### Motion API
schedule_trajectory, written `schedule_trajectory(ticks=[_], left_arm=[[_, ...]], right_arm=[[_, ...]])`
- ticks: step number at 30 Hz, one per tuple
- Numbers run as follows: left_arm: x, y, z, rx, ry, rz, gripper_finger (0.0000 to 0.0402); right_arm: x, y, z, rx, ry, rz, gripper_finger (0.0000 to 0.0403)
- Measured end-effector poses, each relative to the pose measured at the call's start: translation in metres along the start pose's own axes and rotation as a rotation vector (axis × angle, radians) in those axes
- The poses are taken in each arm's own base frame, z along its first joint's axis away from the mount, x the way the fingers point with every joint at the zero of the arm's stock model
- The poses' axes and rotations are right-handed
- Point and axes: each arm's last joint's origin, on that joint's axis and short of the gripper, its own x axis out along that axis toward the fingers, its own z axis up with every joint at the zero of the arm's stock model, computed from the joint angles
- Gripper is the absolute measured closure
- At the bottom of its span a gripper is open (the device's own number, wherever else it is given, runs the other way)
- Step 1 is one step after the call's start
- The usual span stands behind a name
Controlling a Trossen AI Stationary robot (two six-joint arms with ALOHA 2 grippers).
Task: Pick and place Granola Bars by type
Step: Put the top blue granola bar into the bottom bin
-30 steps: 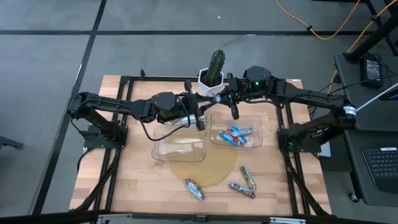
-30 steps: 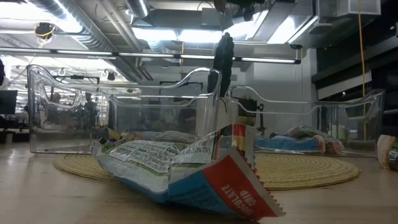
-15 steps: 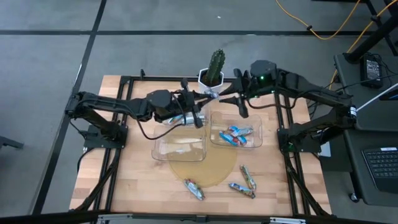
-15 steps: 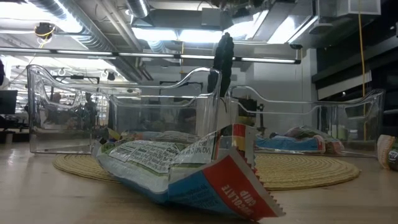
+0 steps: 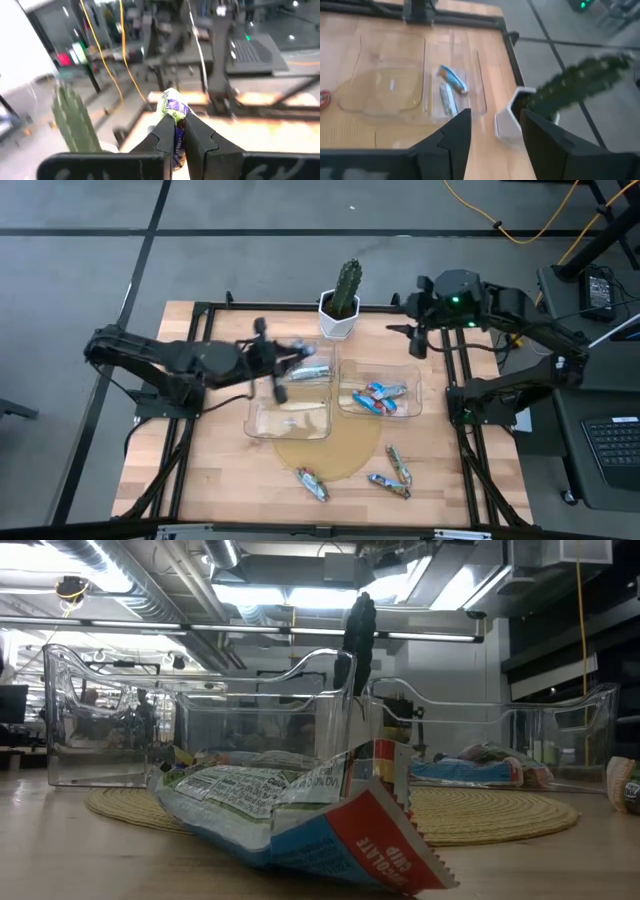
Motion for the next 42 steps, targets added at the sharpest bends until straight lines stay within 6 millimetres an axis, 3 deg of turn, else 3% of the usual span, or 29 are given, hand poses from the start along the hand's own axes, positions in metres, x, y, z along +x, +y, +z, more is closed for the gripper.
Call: schedule_trajectory(ticks=[5, 11, 25, 30, 38, 42], left_arm=[[-0.035, -0.005, -0.008, -0.112, 0.111, -0.066, 0.0388], [-0.048, -0.009, -0.014, -0.185, 0.19, -0.148, 0.0387], [-0.027, -0.042, -0.081, -0.305, 0.519, -0.248, 0.0387], [-0.024, -0.046, -0.095, -0.333, 0.578, -0.246, 0.0386], [-0.016, -0.048, -0.145, -0.388, 0.804, -0.253, 0.0386], [-0.012, -0.042, -0.158, -0.408, 0.857, -0.248, 0.0386]], right_arm=[[-0.021, 0.001, -0.007, 0.017, -0.015, -0.013, 0.023], [-0.03, -0.001, -0.002, 0.004, -0.098, -0.034, 0.023], [-0.02, 0.0, -0.004, -0.019, -0.037, -0.018, 0.023], [-0.021, 0.0, -0.005, -0.012, -0.036, -0.018, 0.023], [-0.021, 0.0, -0.005, -0.014, -0.035, -0.018, 0.023], [-0.021, 0.0, -0.005, -0.015, -0.032, -0.017, 0.023]])
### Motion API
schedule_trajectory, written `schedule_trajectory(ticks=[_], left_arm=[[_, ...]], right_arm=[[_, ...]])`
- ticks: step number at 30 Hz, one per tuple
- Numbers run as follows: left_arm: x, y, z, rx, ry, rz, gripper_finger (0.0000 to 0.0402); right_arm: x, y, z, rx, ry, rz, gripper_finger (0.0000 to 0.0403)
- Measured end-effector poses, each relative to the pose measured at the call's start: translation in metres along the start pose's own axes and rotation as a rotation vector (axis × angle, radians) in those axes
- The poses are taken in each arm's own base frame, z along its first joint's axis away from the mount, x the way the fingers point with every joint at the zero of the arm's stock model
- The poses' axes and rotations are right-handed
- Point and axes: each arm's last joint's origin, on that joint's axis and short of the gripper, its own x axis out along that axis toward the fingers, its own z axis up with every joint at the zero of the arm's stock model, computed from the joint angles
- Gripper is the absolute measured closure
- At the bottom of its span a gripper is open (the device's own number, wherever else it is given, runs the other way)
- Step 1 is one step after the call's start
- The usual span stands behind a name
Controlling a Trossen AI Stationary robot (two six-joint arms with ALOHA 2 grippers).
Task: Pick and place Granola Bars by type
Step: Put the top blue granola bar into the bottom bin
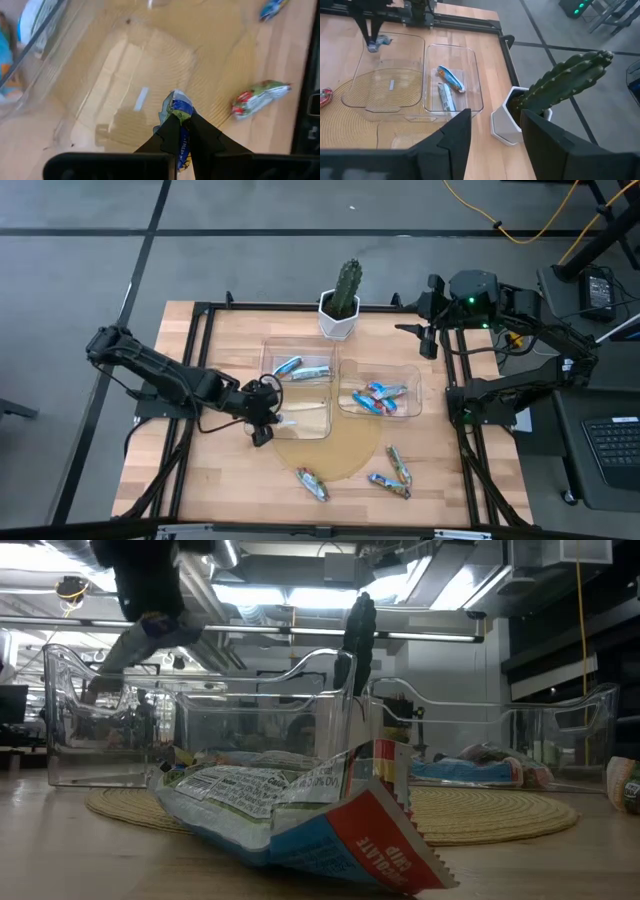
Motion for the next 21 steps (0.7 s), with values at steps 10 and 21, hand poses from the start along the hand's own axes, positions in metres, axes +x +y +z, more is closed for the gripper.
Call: schedule_trajectory(ticks=[10, 21], left_arm=[[0.023, 0.027, -0.003, -0.047, 0.047, -0.01, 0.0386], [0.04, 0.047, -0.006, -0.104, 0.029, -0.05, 0.038]], right_arm=[[0.0, 0.0, -0.001, -0.002, 0.011, 0.004, 0.023], [0.0, 0.0, -0.001, -0.005, 0.012, 0.004, 0.023]])
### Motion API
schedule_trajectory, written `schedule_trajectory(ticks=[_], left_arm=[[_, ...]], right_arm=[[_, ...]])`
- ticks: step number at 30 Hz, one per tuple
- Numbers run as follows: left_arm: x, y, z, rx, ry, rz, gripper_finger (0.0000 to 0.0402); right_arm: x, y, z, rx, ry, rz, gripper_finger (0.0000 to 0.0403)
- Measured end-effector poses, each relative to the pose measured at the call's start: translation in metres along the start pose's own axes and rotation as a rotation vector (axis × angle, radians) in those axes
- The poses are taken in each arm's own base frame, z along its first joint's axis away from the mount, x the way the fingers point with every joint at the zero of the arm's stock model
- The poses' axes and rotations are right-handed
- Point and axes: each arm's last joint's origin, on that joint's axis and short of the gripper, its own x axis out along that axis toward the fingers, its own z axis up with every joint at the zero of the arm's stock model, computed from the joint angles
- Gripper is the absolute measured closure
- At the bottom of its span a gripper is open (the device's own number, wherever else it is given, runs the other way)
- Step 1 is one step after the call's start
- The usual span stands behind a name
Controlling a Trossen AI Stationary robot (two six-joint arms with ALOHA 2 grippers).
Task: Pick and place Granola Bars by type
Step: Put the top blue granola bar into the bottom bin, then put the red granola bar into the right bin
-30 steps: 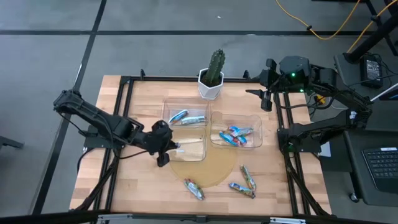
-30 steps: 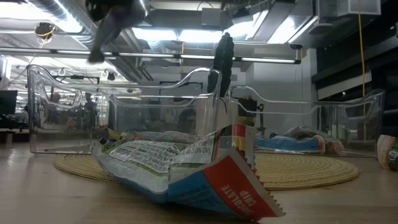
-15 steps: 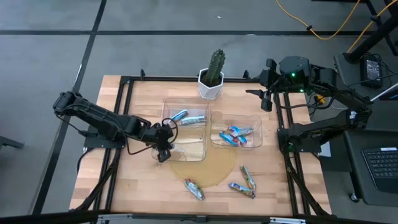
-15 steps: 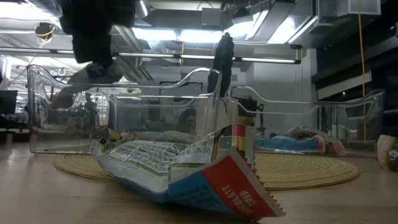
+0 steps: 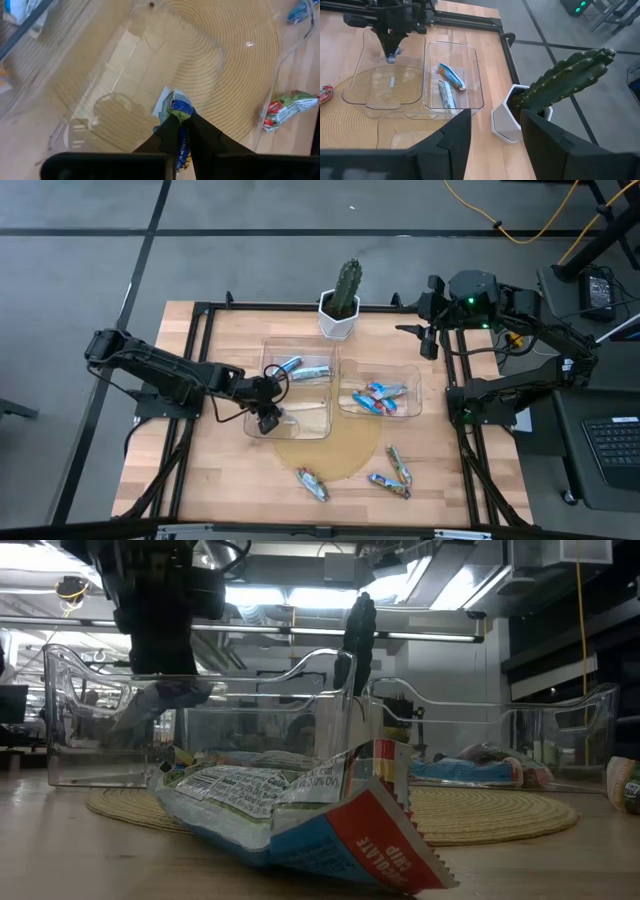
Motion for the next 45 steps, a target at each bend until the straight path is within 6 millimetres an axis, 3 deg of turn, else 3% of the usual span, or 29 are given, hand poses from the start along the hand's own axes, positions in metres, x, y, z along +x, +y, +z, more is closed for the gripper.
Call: schedule_trajectory(ticks=[11, 15, 23, 31, 36, 45], left_arm=[[0.0, 0.0, 0.001, 0.023, -0.009, -0.003, 0.027], [-0.006, -0.008, 0.008, 0.066, -0.021, -0.05, 0.0246], [-0.029, -0.034, 0.033, 0.214, -0.122, -0.126, 0.025], [-0.082, -0.088, 0.054, 0.569, -0.281, -0.304, 0.026], [-0.108, -0.111, 0.052, 0.672, -0.325, -0.376, 0.0261], [-0.132, -0.128, 0.039, 0.699, -0.216, -0.36, 0.0261]], right_arm=[[0.0, 0.0, 0.0, 0.0, 0.001, 0.0, 0.023], [0.0, 0.0, 0.0, 0.0, 0.001, 0.0, 0.023], [0.0, 0.0, -0.001, 0.0, 0.011, 0.003, 0.023], [-0.001, 0.003, -0.011, -0.001, 0.11, 0.032, 0.023], [-0.001, 0.005, -0.015, 0.041, 0.157, 0.045, 0.023], [-0.003, 0.014, -0.015, 0.099, 0.172, 0.084, 0.023]])
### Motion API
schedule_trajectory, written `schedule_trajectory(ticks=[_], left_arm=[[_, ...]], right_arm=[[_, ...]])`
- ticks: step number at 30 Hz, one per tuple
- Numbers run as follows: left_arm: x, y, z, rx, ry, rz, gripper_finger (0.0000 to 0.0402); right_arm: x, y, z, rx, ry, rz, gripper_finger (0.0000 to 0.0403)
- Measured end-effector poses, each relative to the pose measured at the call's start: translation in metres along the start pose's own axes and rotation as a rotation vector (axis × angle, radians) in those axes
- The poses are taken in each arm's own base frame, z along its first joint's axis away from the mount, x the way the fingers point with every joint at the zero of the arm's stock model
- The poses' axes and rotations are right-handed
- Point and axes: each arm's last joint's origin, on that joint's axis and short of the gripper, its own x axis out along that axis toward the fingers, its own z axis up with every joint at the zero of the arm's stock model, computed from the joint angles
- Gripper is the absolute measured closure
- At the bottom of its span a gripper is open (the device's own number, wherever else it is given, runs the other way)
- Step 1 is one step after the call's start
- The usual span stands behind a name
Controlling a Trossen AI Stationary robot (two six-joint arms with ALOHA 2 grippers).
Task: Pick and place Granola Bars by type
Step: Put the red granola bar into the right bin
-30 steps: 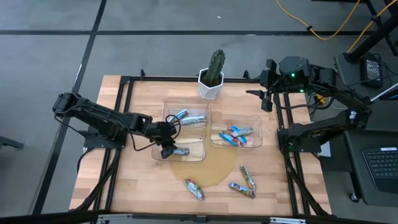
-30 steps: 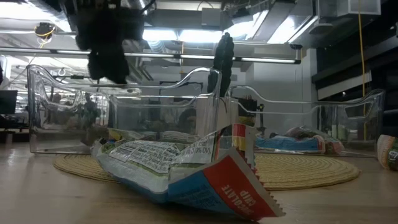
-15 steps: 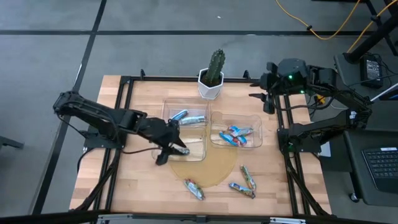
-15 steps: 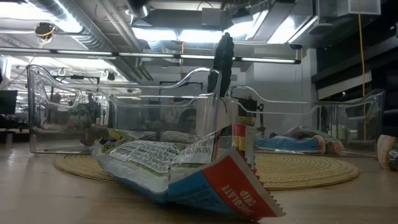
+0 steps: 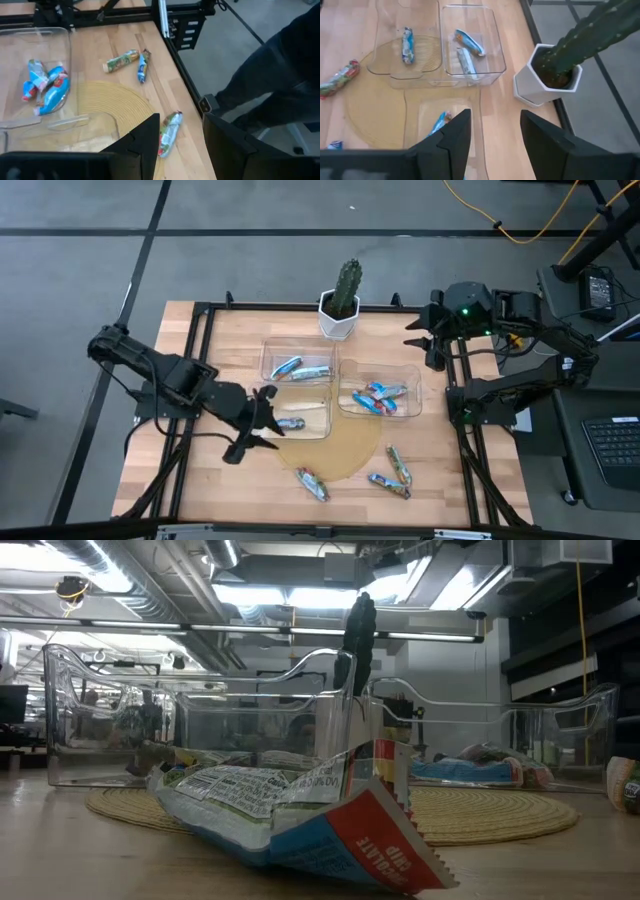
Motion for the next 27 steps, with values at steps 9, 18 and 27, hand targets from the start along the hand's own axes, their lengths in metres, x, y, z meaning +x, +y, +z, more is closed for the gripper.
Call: schedule_trajectory(ticks=[9, 18, 27], left_arm=[[0.04, -0.019, 0.007, 0.111, 0.239, -0.067, 0.0261], [0.085, -0.016, -0.013, 0.225, 0.438, -0.058, 0.0261], [0.122, -0.011, -0.029, 0.247, 0.539, 0.027, 0.0261]], right_arm=[[-0.001, 0.012, 0.001, 0.033, -0.007, 0.047, 0.023], [-0.001, 0.016, 0.002, -0.002, -0.01, 0.065, 0.023], [-0.001, 0.016, 0.001, -0.096, -0.009, 0.066, 0.023]])
